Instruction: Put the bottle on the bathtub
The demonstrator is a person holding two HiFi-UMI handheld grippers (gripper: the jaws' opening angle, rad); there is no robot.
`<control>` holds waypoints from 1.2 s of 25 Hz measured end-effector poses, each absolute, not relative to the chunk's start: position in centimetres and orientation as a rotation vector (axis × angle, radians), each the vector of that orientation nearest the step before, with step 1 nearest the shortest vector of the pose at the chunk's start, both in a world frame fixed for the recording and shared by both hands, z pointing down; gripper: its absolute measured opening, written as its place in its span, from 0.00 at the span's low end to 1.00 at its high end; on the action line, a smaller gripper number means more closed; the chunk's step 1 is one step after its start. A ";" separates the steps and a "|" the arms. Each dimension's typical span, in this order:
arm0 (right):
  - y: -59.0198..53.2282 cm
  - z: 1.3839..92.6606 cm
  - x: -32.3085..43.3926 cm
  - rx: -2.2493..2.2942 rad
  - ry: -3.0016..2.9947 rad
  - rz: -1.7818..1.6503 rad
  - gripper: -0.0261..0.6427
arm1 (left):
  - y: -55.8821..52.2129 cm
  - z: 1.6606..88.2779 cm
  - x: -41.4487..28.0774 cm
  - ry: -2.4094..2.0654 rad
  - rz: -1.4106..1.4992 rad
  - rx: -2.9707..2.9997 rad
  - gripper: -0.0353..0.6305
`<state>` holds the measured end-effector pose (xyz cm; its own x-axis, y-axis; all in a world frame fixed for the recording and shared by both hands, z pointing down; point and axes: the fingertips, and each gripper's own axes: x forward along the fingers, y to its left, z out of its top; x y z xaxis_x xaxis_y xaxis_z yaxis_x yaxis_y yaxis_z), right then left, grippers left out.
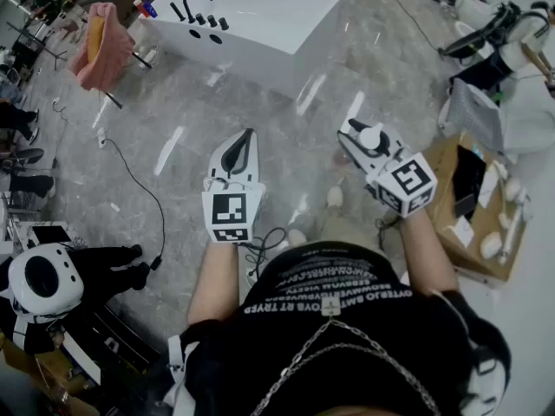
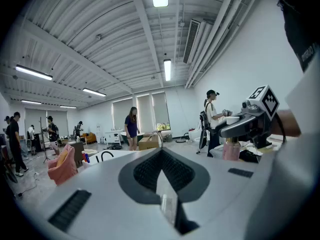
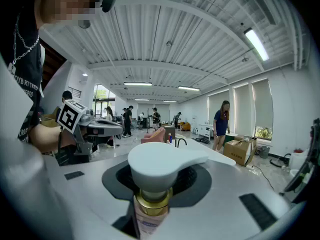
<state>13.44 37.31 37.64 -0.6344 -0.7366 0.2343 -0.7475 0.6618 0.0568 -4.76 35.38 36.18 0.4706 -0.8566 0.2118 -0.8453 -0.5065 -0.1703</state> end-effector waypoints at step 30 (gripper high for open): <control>32.5 37.7 10.7 1.151 -2.631 0.124 0.22 | 30.8 36.0 -6.1 1.523 -0.426 -2.665 0.05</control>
